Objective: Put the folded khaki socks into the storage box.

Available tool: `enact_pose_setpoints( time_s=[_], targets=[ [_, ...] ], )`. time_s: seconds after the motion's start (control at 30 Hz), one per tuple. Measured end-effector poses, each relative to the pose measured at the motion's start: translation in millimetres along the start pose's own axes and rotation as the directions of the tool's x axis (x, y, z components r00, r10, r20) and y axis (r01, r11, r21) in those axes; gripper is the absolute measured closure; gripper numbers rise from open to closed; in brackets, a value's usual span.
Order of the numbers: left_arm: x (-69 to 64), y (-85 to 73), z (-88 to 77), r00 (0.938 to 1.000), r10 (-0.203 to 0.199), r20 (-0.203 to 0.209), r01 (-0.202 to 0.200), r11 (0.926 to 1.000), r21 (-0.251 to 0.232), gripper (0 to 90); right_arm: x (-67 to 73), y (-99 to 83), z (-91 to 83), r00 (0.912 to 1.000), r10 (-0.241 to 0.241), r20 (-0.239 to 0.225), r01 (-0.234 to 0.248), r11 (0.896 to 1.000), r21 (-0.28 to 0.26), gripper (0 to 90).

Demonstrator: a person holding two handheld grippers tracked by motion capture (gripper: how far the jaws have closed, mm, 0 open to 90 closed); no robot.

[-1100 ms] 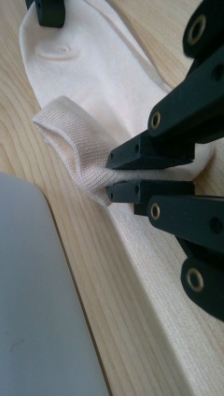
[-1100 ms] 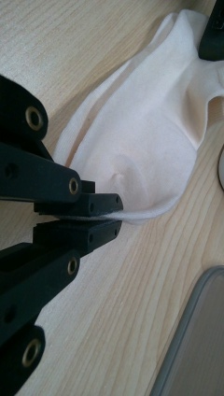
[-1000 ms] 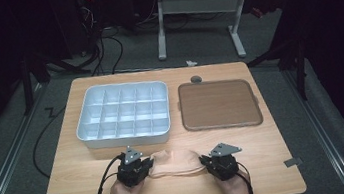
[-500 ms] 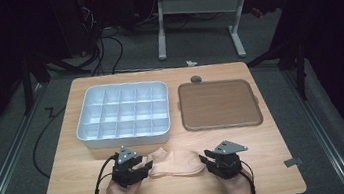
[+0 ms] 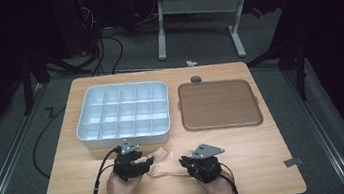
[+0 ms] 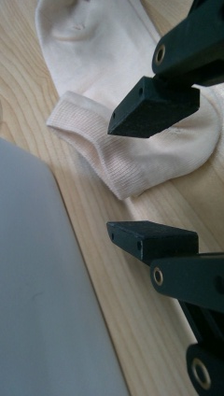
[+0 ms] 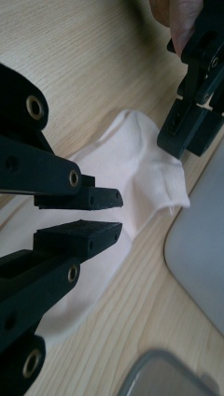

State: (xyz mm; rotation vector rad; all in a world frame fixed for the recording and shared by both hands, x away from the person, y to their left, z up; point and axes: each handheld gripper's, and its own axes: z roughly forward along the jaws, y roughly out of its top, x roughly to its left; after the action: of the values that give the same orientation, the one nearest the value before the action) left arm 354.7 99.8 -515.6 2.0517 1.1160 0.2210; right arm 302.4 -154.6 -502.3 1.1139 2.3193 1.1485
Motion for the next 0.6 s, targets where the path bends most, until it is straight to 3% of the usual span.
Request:
enact_pose_setpoints(
  time_s=[0.17, 0.4, 0.6],
  targets=[
    [0.0, -4.7, 2.4, 0.9999, -0.011, -0.008, 0.011, 0.9998, 0.015, 49.1, 7.8, -0.9, 17.2, 0.9999, -0.008, -0.013, 0.008, 1.0, 0.025, 83.1],
    [0.0, -9.2, 4.1, 0.9999, -0.013, -0.007, 0.013, 0.9998, 0.016, 52.6, 12.0, -2.3, 26.7, 0.9998, -0.007, -0.021, 0.008, 0.999, 0.044, 83.4],
    [-3.2, -10.6, 4.6, 0.9989, 0.022, -0.041, -0.021, 0.9997, 0.012, 56.7, 14.3, -2.1, 29.4, 0.9998, -0.009, -0.019, 0.01, 0.999, 0.042, 83.5]
  ],
)
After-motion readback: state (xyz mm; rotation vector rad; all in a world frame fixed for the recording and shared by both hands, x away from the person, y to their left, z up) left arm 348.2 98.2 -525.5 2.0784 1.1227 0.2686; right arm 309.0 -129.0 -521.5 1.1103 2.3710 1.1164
